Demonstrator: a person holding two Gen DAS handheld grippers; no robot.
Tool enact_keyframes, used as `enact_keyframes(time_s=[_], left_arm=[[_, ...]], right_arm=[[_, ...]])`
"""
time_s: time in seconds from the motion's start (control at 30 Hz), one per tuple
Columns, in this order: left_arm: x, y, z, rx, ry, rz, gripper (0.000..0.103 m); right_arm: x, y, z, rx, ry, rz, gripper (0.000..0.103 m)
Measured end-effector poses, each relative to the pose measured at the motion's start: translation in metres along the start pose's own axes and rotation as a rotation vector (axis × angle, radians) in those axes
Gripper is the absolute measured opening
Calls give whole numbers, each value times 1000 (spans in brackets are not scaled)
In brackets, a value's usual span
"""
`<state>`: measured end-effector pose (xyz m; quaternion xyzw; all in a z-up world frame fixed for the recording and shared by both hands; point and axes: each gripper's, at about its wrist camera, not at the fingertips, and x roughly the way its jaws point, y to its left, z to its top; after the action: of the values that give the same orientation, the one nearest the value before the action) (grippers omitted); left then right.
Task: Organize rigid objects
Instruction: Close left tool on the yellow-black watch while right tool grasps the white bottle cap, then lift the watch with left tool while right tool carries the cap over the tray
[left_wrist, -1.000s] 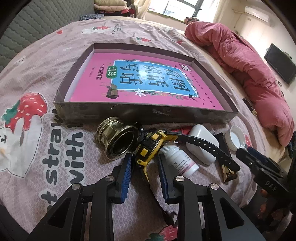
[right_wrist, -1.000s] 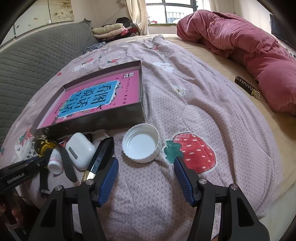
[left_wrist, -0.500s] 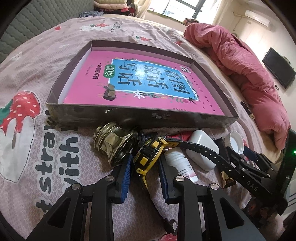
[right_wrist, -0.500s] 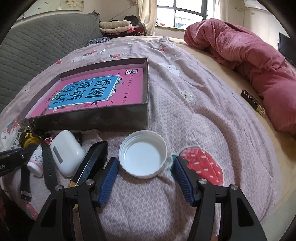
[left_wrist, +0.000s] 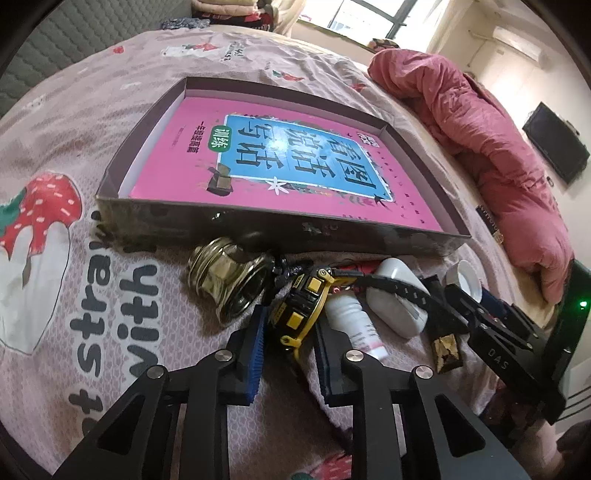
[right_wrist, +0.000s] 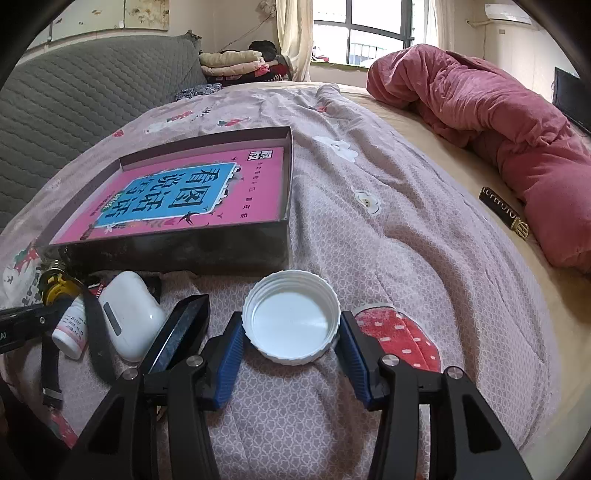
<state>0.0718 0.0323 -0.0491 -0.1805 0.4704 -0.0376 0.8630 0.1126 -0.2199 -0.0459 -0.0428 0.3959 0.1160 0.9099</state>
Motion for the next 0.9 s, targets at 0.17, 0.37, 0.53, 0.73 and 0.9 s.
enact_keyframes(time_s=[0.17,0.37,0.53,0.73,0.9], left_arm=[[-7,0,-4,-7,-5,-10,22],[-18,-2,-9,-6,-29,-9,20],[-25,-1,-9,-8,-46,-14,20],[-34,-1,-11,-18,-49,-40,19],[-38,-3,-13,-10,-47,-41,19]], right_arm=[[-3,1,1,-1,-12,7,50],[-9,0,1,0,-36,20,50],[-14,0,2,1,-55,37,50],[-21,0,2,5,-78,46,50],[-23,-1,1,4,-80,48,50]])
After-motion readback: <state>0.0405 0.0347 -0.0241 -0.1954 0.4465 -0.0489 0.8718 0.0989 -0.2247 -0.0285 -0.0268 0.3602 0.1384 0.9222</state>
